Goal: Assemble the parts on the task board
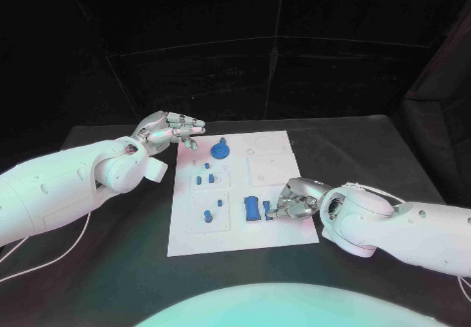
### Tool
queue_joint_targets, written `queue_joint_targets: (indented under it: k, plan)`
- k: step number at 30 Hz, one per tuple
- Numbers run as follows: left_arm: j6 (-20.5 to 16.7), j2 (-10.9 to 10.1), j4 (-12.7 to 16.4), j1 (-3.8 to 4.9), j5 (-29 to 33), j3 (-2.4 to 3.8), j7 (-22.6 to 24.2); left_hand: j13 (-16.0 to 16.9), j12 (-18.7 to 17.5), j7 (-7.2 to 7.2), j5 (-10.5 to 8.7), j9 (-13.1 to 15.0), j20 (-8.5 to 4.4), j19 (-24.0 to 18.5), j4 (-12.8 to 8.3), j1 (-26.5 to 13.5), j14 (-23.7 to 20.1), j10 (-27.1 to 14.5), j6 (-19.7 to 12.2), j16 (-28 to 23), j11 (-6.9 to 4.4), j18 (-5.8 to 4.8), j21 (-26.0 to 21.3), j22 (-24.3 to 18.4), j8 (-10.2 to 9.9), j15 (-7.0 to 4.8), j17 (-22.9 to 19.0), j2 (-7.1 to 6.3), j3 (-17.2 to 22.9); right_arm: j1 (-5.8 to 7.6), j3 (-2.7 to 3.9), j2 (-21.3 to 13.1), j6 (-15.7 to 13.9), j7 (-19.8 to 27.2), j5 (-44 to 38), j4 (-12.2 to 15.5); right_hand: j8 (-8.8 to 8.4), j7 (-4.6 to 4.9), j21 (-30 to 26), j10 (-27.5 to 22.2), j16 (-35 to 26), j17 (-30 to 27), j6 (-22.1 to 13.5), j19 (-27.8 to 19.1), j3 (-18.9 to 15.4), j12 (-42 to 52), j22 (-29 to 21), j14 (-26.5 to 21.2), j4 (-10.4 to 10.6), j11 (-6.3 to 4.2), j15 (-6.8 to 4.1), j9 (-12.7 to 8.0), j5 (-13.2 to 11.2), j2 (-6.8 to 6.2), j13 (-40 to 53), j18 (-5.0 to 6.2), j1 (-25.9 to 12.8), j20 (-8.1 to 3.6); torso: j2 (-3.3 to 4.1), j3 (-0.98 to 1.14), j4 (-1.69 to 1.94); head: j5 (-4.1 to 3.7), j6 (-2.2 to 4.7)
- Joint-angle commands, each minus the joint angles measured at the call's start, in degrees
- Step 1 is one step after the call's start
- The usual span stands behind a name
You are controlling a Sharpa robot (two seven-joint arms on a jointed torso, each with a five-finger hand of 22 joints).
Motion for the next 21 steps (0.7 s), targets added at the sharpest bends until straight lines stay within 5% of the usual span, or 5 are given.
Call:
queue_joint_targets:
  k: [1,9,14,17,21]
  plan:
    - [0.66,0.06,0.03,0.07,0.19,0.04,0.12,0.03,0.17,-0.05,-0.06,0.03,0.39,0.14,-0.09,0.60,-0.21,-0.50,-0.31,0.19,0.08,0.73,-0.20,-0.06,0.17,-0.01,-0.07,0.07,-0.30,0.09,0.01,0.28,0.04,-1.59,-0.60,-0.21,0.31,0.01,-0.15,0.85,-0.21,9.56,0.19,0.18,-0.57,-0.14,-0.10,4.76,-0.46,-0.09,-0.12,0.13,0.44,0.30,4.44,-0.50,0.87,-0.07,-0.06,-0.04,0.05,-0.11,-0.05]
    - [0.61,-0.07,0.04,0.07,0.19,0.02,0.01,0.03,0.20,-0.06,-0.06,0.04,0.39,0.14,-0.13,0.68,-0.23,-0.52,-0.32,0.20,0.07,0.74,-0.21,-0.07,0.19,-0.03,-0.09,0.09,-0.29,0.09,0.01,0.12,0.20,-0.58,-0.50,0.09,0.29,0.09,-0.26,0.78,-0.28,9.45,-0.06,0.10,-1.68,-0.30,-0.22,4.74,-1.23,-0.05,-0.10,0.33,0.48,-0.53,4.38,-0.47,1.76,-0.08,-0.09,-0.04,-0.06,0.03,0.00]
    - [0.63,-0.05,0.02,0.07,0.19,0.01,0.06,0.03,0.20,-0.06,-0.06,0.04,0.39,0.14,-0.13,0.68,-0.23,-0.52,-0.32,0.20,0.07,0.74,-0.21,-0.07,0.19,-0.03,-0.09,0.09,-0.29,0.09,0.01,-0.45,-3.51,1.52,0.99,0.45,-0.04,0.38,-0.41,0.69,-0.43,9.17,-0.67,-0.02,-2.83,-0.51,-0.43,4.68,-0.83,0.17,0.05,0.33,-0.42,-0.64,4.28,-0.44,1.14,0.00,-0.09,-0.03,-0.04,-0.09,0.18]
    - [0.51,-0.04,-0.05,0.06,0.19,0.01,0.22,0.03,0.20,-0.06,-0.06,0.04,0.39,0.14,-0.13,0.68,-0.23,-0.52,-0.32,0.20,0.07,0.74,-0.21,-0.07,0.19,-0.03,-0.09,0.09,-0.29,0.11,0.03,-1.18,-6.65,4.98,4.53,0.47,-0.55,0.69,-0.84,0.36,-0.79,8.52,-1.59,-0.37,-3.37,-1.23,-1.11,4.55,-0.76,0.42,0.21,0.20,-0.36,-0.68,3.81,-0.29,1.12,0.11,-0.14,0.00,-0.02,-0.08,0.27]
    - [0.15,0.00,-0.09,0.06,0.19,0.00,0.60,0.04,0.22,-0.06,-0.07,0.04,0.39,0.14,-0.16,0.70,-0.24,-0.53,-0.32,0.21,0.07,0.74,-0.21,-0.08,0.20,-0.03,-0.10,0.07,-0.31,0.40,0.15,-2.19,-9.33,14.00,15.69,-0.52,-2.81,2.33,-4.44,-3.07,-3.71,3.62,-5.75,-3.16,-3.90,-8.71,-6.49,3.40,-1.95,1.84,1.35,-0.54,0.66,-0.02,-1.30,0.80,3.45,0.99,-0.26,-0.07,0.02,-0.23,0.79]
